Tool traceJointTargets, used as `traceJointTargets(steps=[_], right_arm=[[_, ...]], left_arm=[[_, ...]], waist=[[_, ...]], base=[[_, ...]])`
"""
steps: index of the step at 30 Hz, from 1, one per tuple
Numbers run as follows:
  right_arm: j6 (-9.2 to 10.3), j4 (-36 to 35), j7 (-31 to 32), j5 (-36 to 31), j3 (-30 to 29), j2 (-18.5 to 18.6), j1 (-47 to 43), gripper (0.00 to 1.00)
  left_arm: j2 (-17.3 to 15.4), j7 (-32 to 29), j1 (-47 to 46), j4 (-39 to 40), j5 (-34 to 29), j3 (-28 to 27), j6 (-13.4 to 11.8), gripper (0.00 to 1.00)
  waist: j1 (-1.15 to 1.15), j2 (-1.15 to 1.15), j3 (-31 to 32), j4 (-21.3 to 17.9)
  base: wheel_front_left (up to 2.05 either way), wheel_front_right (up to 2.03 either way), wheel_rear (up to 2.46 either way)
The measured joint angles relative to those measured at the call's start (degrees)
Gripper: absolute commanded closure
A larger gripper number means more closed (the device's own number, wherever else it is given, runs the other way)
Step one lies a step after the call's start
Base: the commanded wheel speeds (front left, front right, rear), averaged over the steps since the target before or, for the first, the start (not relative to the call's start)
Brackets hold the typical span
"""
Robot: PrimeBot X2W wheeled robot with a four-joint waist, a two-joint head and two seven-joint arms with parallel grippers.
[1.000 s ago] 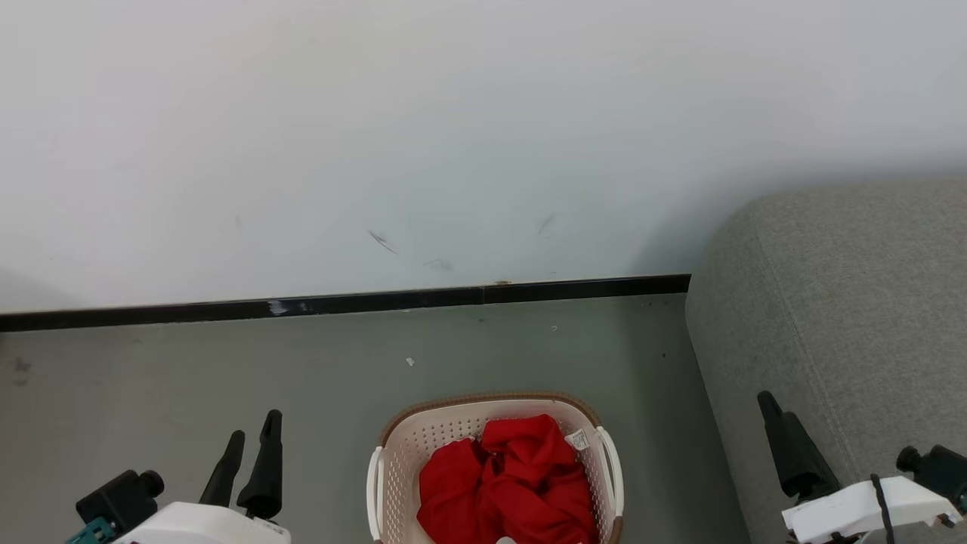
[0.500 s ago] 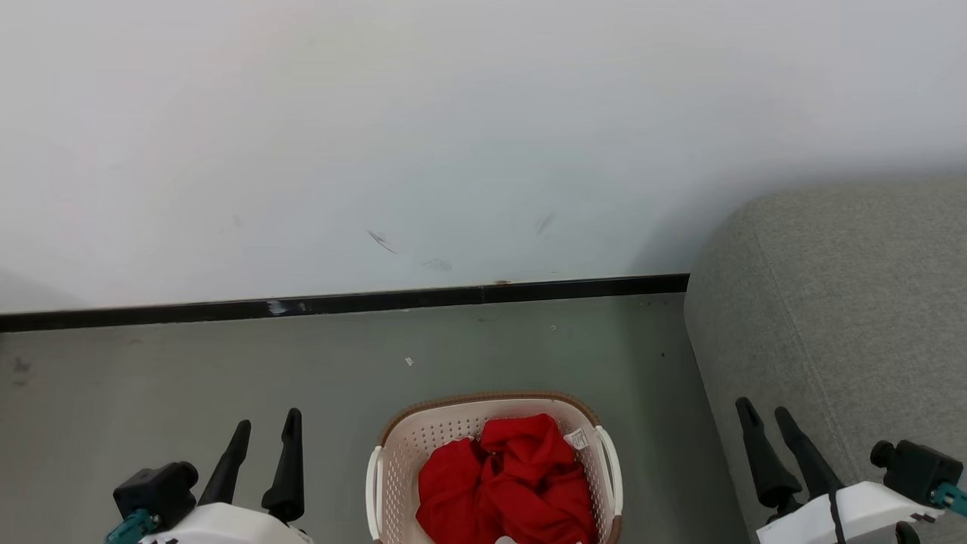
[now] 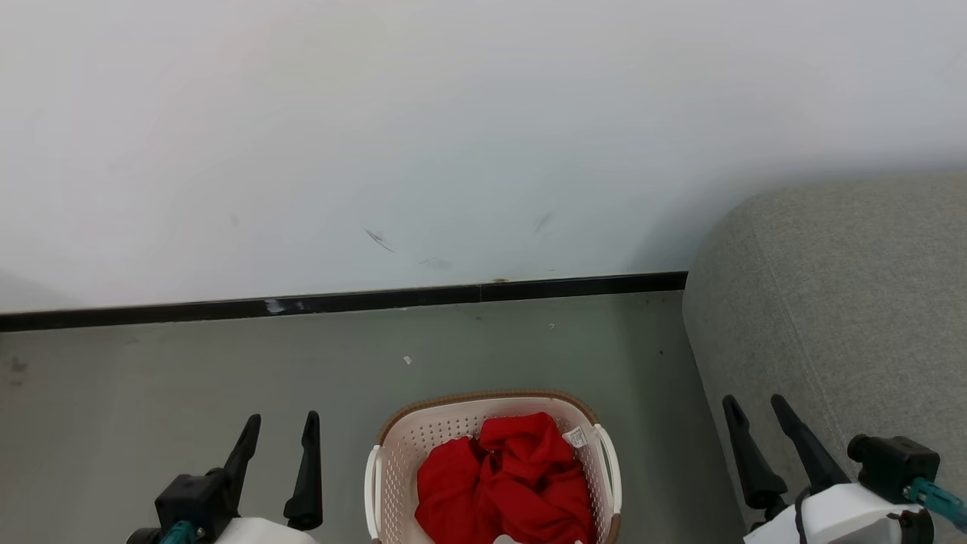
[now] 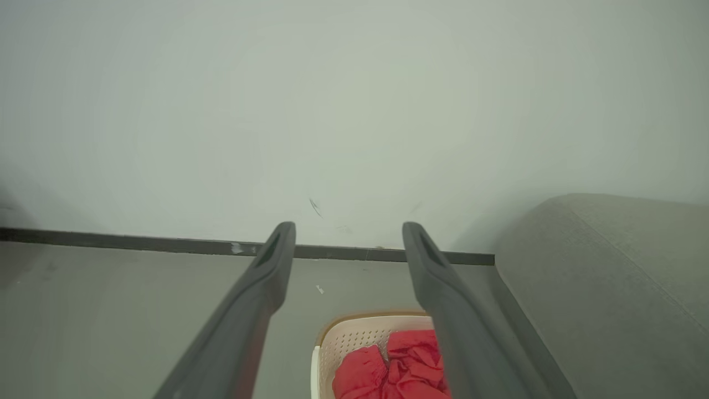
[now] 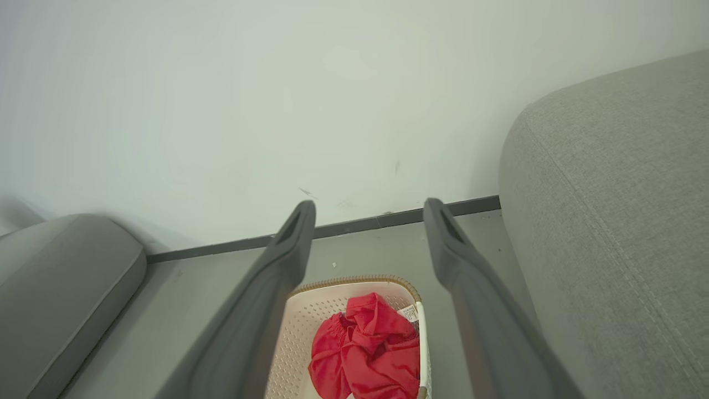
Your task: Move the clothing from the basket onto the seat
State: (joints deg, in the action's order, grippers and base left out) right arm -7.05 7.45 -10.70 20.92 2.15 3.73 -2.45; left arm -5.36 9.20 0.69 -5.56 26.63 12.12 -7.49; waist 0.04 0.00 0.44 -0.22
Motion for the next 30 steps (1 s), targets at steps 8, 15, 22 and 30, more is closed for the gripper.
traceJointTargets(steps=[8,15,22,30], right_arm=[[-0.01,-1.24,-1.35,-8.94,-0.54,-0.43,-0.93,0.00],[-0.01,-2.02,-2.01,-14.90,-0.79,-0.75,-0.93,0.00],[-0.02,-3.21,-3.38,-20.82,-1.14,-1.30,-1.23,0.00],[-0.02,-3.37,-3.48,-22.19,-1.40,-1.35,-1.44,0.00]], left_arm=[[-0.15,1.79,0.03,1.18,-7.26,1.45,-1.54,0.00],[-0.19,3.23,0.34,1.99,-12.56,2.04,-2.61,0.00],[-0.14,4.79,1.15,2.50,-16.78,2.56,-3.76,0.00],[-0.01,5.26,1.15,1.94,-17.57,2.03,-3.98,0.00]], waist=[[0.00,0.00,-0.19,-0.04],[0.00,0.00,-0.38,-0.11],[-0.01,0.00,-0.54,-0.18],[-0.01,0.00,-0.66,-0.24]], base=[[0.00,0.00,0.00],[0.00,0.00,0.00],[0.00,0.00,0.00],[0.00,0.00,0.00]])
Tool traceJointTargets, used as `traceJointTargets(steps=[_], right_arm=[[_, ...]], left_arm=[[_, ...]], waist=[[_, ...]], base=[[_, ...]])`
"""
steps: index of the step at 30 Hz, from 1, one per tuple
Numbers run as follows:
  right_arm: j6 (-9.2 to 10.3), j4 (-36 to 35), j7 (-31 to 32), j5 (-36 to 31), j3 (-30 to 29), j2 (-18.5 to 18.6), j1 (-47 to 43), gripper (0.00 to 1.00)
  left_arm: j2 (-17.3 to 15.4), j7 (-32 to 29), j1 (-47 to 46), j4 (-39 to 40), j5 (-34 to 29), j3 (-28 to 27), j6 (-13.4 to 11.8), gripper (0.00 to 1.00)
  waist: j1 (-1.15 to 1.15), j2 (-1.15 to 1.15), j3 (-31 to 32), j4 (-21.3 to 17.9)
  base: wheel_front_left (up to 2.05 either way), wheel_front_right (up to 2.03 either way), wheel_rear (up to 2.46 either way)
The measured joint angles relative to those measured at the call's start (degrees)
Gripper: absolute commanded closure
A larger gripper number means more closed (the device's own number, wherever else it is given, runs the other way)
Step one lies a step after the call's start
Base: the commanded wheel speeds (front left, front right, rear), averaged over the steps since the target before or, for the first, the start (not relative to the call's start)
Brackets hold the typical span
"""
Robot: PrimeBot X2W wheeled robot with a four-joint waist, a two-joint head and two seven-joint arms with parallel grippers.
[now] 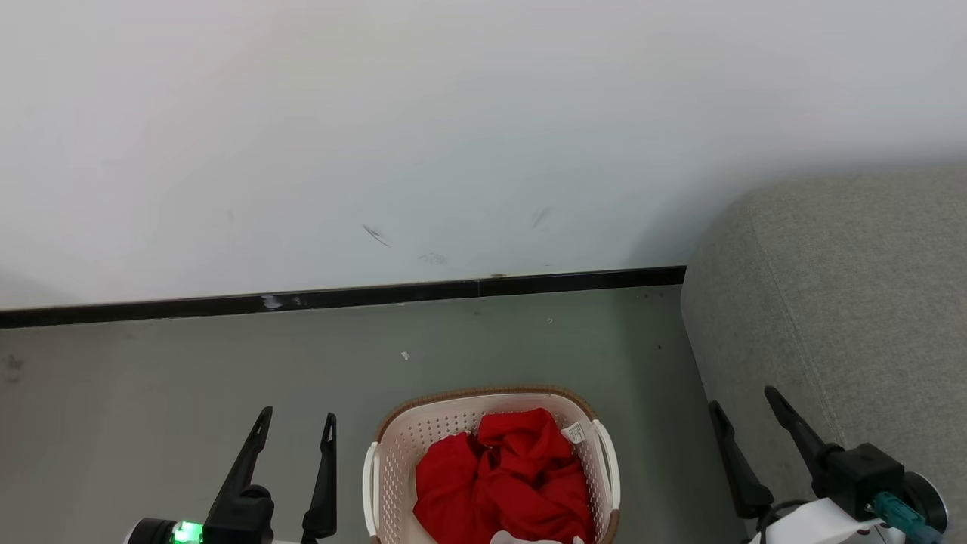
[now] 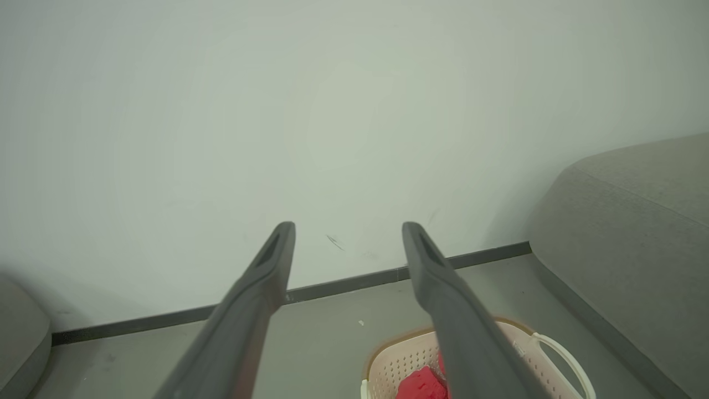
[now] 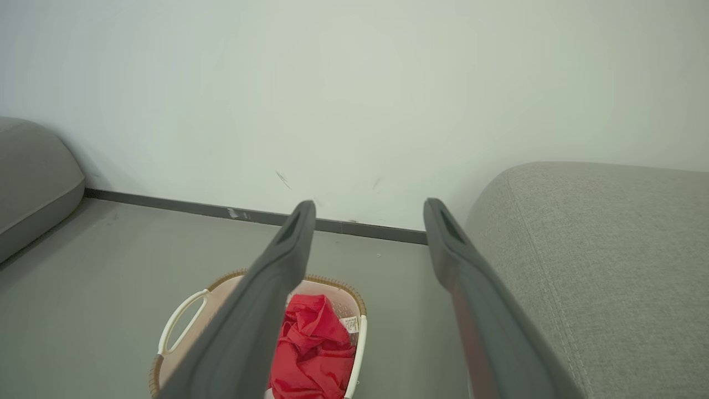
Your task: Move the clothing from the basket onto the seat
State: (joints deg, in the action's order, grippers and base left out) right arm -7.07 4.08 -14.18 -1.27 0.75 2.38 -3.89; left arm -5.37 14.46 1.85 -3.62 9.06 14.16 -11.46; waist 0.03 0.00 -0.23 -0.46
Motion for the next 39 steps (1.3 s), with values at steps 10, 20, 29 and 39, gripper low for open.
traceJointTargets(steps=[10,20,29,39], right_arm=[[0.00,-0.03,0.00,0.15,-0.11,-0.02,-0.54,0.00],[0.00,-0.03,0.00,0.15,-0.02,-0.02,-0.54,0.00],[0.00,-0.43,0.00,0.35,-0.02,-0.03,-0.60,0.00],[0.00,-2.18,-0.01,0.78,-2.45,-0.12,-1.90,0.00]], left_arm=[[0.02,0.00,0.00,-1.27,0.93,-1.24,0.05,0.00],[0.18,0.00,0.00,-1.87,0.93,-1.68,0.35,0.00],[-0.13,0.00,-0.01,-2.60,0.92,-2.34,0.73,0.00],[-1.75,0.00,-0.39,-5.94,-0.15,-0.48,3.23,0.00]], waist=[[0.00,0.00,-0.09,-0.09],[0.00,0.00,0.04,-0.02],[-0.01,0.00,-0.39,-0.27],[-0.01,0.00,-1.74,-0.92]], base=[[0.00,0.00,0.00],[0.00,0.00,0.00],[0.00,0.00,0.00],[0.00,0.00,0.00]])
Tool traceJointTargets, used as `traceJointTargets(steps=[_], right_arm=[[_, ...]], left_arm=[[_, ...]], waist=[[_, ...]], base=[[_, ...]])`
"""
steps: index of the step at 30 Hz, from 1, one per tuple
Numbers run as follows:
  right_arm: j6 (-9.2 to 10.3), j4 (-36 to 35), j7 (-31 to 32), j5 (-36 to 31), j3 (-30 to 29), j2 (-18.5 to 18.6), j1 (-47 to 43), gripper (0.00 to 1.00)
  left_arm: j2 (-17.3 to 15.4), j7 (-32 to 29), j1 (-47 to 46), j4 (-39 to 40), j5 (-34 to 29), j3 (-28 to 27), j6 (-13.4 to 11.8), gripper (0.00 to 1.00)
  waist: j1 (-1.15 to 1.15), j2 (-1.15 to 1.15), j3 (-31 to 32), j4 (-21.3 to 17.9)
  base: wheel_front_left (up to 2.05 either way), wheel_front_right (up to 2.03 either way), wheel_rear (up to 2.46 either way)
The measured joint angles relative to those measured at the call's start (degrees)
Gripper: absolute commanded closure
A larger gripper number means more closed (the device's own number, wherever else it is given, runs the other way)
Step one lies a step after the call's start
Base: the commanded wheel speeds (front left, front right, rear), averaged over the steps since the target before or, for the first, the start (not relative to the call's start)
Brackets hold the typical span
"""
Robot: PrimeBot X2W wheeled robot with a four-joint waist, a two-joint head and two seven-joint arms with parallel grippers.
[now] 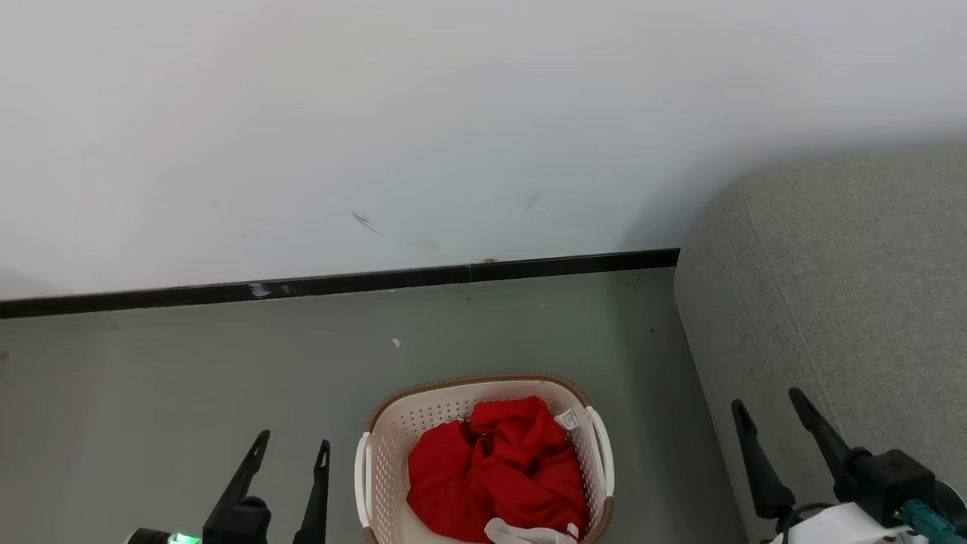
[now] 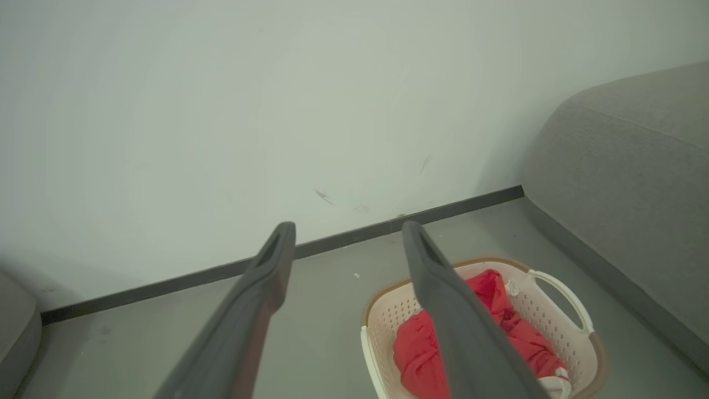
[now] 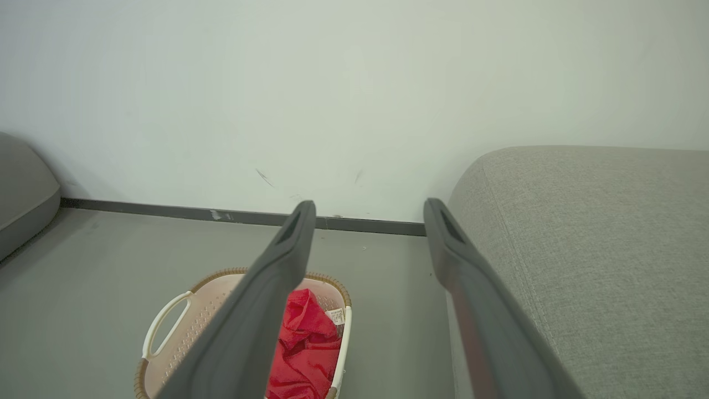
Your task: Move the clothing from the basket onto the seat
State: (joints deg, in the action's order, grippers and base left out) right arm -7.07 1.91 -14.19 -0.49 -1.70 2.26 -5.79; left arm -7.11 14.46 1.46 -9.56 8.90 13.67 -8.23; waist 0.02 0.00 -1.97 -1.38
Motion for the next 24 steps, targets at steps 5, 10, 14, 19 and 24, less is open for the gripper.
traceJointTargets(steps=[5,10,14,19,24], right_arm=[[0.00,-1.46,-0.01,-0.01,-1.59,-0.04,-0.01,0.00],[0.00,-2.36,-0.01,-0.01,-2.59,-0.09,-0.15,0.00],[0.00,-3.56,-0.01,-0.01,-3.50,-0.09,-0.18,0.00],[0.00,-5.09,-0.01,-0.01,-4.14,-0.10,-0.18,0.00],[0.00,-6.27,-0.01,0.62,-4.35,-0.12,-0.01,0.00]], left_arm=[[0.00,0.00,-2.32,-2.63,-1.08,1.98,1.51,0.00],[0.19,0.00,-4.54,-4.76,-1.57,4.00,2.96,0.00],[0.80,-0.01,-7.05,-6.97,-2.15,5.69,4.37,0.00],[1.48,-0.04,-10.22,-10.14,-2.78,7.37,5.43,0.00],[1.67,-0.29,-13.15,-13.11,-3.82,8.54,6.49,0.00]], waist=[[0.00,0.00,-1.11,-0.52],[0.00,0.00,-2.22,-1.04],[0.00,0.00,-3.51,-1.64],[0.00,0.00,-5.38,-2.51],[0.00,0.00,-7.54,-3.50]], base=[[0.00,0.00,0.00],[0.00,0.00,0.00],[0.00,0.00,0.00],[0.00,0.00,0.00],[0.00,0.00,0.00]])
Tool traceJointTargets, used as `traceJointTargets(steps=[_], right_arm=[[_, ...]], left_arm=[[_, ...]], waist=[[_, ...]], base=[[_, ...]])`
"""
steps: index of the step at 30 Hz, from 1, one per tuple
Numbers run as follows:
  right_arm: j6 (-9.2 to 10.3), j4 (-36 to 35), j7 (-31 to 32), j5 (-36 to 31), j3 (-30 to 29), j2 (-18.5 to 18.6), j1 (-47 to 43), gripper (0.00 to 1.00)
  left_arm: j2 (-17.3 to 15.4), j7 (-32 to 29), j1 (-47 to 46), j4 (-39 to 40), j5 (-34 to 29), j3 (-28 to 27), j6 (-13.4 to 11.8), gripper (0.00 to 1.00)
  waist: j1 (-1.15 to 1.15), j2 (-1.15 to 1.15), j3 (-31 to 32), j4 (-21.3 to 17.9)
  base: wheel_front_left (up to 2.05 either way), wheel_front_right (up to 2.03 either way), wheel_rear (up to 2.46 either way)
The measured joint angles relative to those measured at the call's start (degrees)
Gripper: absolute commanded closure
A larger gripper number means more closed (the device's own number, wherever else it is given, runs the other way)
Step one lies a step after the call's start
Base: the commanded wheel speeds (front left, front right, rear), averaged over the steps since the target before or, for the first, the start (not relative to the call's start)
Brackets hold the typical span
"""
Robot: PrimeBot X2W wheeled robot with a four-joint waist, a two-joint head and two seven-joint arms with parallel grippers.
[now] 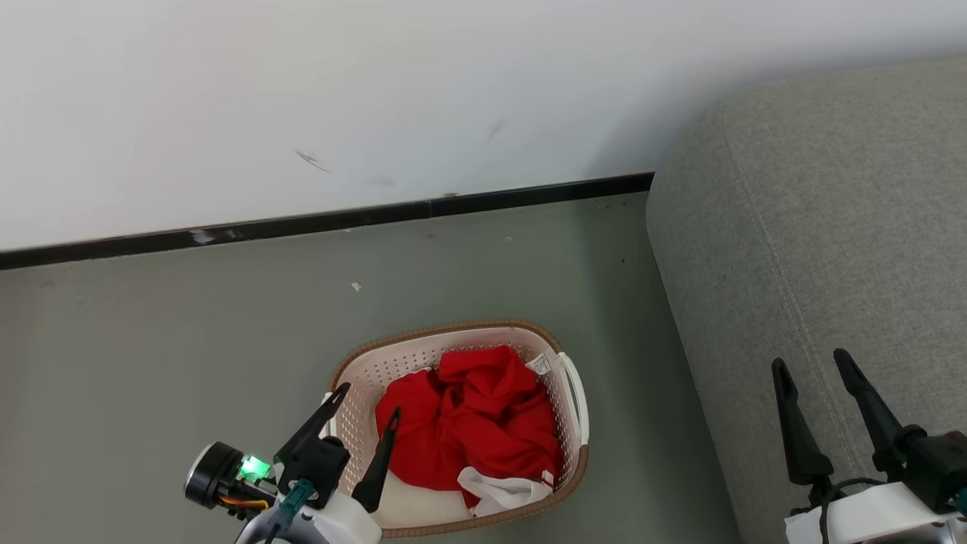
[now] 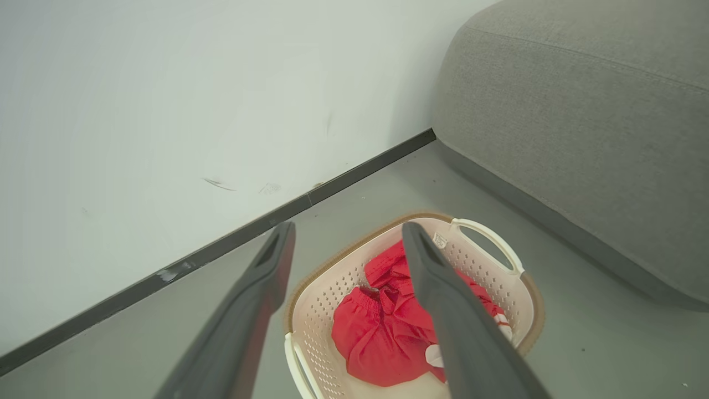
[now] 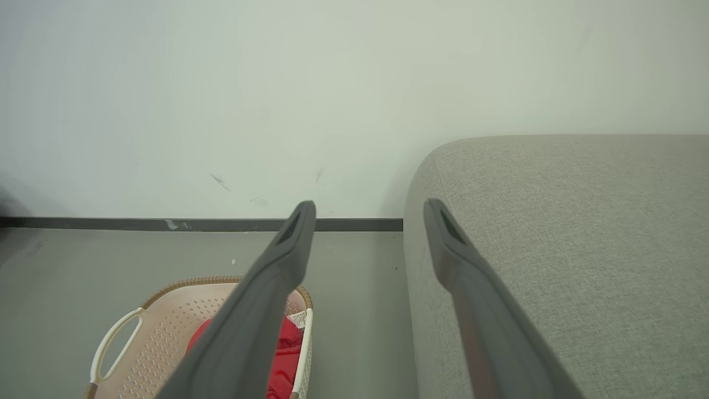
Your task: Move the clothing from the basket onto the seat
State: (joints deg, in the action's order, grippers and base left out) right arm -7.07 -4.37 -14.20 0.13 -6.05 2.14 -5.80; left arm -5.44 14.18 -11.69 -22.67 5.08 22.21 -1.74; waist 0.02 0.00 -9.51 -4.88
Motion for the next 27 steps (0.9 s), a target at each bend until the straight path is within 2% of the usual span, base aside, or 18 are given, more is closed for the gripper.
traceJointTargets(steps=[13,27], right_arm=[[0.00,-2.54,0.00,2.35,0.71,0.00,4.09,0.00],[0.00,-3.32,0.00,4.70,3.03,0.00,11.08,0.00]], left_arm=[[0.90,-0.47,-8.44,-6.60,-2.29,2.21,1.43,0.00],[1.23,-0.63,-15.98,-13.00,-5.30,3.80,1.49,0.00]], waist=[[0.00,0.00,-7.48,-3.58],[0.00,0.00,-15.83,-8.21]], base=[[0.00,0.00,0.00],[0.00,0.00,0.00]])
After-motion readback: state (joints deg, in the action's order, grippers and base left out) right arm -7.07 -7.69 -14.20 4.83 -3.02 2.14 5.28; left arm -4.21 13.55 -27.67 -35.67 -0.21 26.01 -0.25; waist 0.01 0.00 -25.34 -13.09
